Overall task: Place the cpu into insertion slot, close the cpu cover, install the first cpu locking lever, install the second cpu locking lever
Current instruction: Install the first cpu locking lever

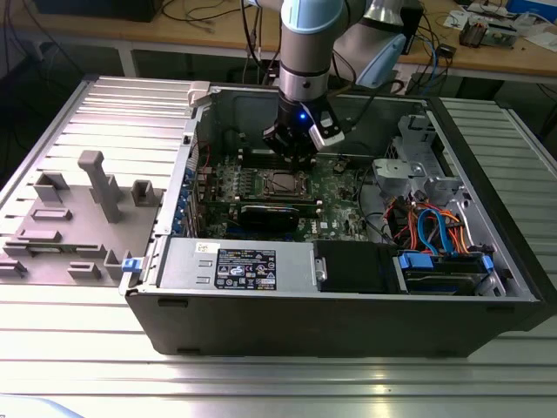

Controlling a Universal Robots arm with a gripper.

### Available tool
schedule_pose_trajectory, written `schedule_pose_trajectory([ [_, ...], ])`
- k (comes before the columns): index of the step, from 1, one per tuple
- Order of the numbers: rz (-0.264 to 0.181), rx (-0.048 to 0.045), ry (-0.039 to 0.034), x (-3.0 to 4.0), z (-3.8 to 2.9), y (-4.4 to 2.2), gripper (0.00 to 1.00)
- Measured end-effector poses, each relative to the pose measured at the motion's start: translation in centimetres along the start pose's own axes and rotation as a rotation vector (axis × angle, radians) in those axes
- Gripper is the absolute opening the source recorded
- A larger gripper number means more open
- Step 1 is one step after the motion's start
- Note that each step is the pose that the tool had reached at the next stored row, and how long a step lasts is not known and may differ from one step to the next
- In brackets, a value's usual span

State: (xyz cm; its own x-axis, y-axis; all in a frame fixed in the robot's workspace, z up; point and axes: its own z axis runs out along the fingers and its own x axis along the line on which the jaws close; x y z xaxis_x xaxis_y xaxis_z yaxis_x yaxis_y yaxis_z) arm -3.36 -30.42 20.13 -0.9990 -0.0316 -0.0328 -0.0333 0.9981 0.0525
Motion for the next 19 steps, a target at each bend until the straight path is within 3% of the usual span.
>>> schedule_pose_trajectory([
  [2, 0.000, -0.0054, 0.0002, -0.02, 0.05, -0.03, 0.11],
  [3, 0.000, -0.0147, -0.0003, -0.03, 0.07, -0.02, 0.11],
  [5, 0.001, -0.0248, -0.0006, -0.03, 0.06, -0.01, 0.11],
  [7, 0.001, -0.0267, -0.0015, -0.05, -0.11, 0.03, 0.11],
  [12, 0.001, -0.0252, -0.0007, -0.08, -1.28, 0.06, 0.11],
  [14, 0.001, -0.0252, -0.0008, -0.08, -1.35, 0.03, 0.11],
  [19, 0.001, -0.0250, -0.0008, -0.05, -1.39, -0.74, 0.11],
])
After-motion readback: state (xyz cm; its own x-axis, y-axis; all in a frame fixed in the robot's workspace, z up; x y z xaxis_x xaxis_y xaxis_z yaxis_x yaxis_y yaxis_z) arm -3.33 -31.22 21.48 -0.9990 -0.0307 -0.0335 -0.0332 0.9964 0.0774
